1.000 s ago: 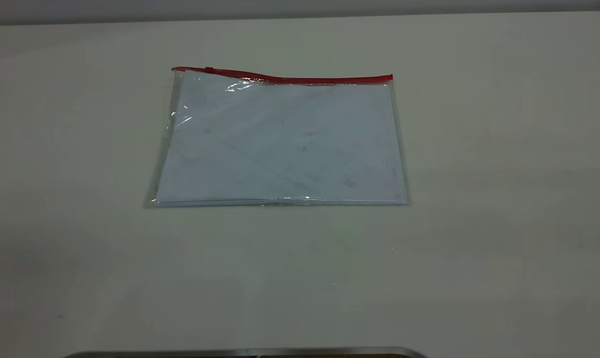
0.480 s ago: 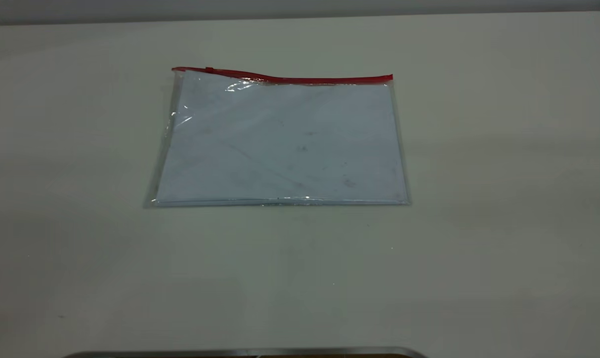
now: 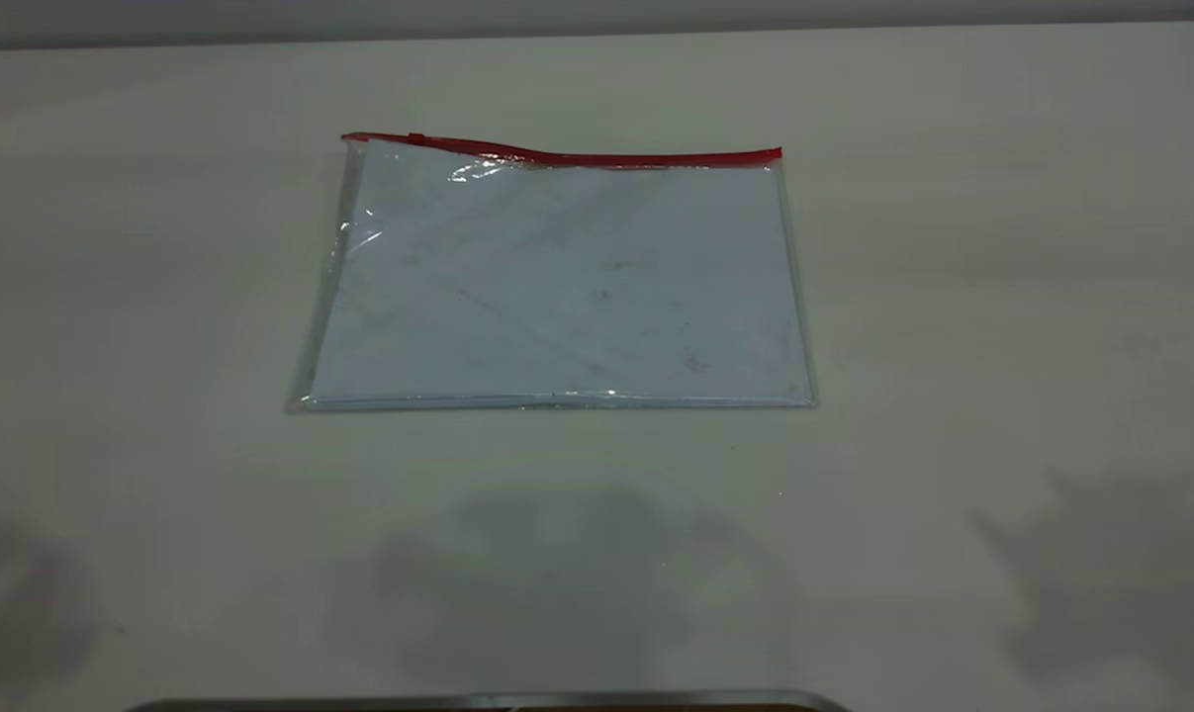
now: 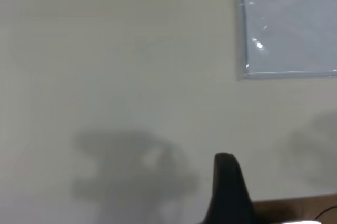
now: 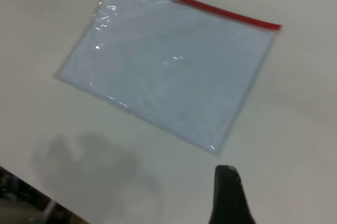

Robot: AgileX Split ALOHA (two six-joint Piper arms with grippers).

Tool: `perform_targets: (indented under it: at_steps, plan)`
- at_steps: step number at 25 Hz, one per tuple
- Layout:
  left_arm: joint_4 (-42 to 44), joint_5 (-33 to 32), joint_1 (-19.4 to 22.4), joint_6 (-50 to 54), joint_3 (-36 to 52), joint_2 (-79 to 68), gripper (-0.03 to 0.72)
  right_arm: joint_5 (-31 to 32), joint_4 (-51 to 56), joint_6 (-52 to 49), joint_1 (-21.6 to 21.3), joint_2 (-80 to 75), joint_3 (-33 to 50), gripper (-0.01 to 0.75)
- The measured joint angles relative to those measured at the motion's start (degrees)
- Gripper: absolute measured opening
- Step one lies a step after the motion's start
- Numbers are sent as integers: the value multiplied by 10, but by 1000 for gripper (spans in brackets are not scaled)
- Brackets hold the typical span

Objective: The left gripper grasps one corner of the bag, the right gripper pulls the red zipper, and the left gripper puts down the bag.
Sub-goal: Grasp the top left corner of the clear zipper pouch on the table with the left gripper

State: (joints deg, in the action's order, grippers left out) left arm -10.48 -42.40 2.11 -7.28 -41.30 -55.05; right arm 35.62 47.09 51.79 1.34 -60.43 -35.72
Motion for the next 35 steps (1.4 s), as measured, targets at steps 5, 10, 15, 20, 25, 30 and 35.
perform_targets:
  at_steps: [5,10,15,20,25,30,35]
  plan:
    - [-5,80,0,-30,-34,-137,560,-24,125,147,33,-174,-64,543]
    - [-26,119,0,-69,-89,-262,561,-33,202,220,85,-333,-161,543]
    - [-80,135,0,-142,-175,-392,561,-34,228,226,100,-448,-252,543]
    - [-188,144,0,-259,-265,-523,561,-10,228,228,100,-531,-320,544]
    - [-256,136,0,-333,-371,-663,565,-2,228,228,101,-573,-348,545]
    - [-278,97,0,-346,-484,-793,586,-2,228,236,101,-582,-348,544]
    - [-344,55,0,-386,-579,-886,587,-4,233,239,101,-582,-349,544]
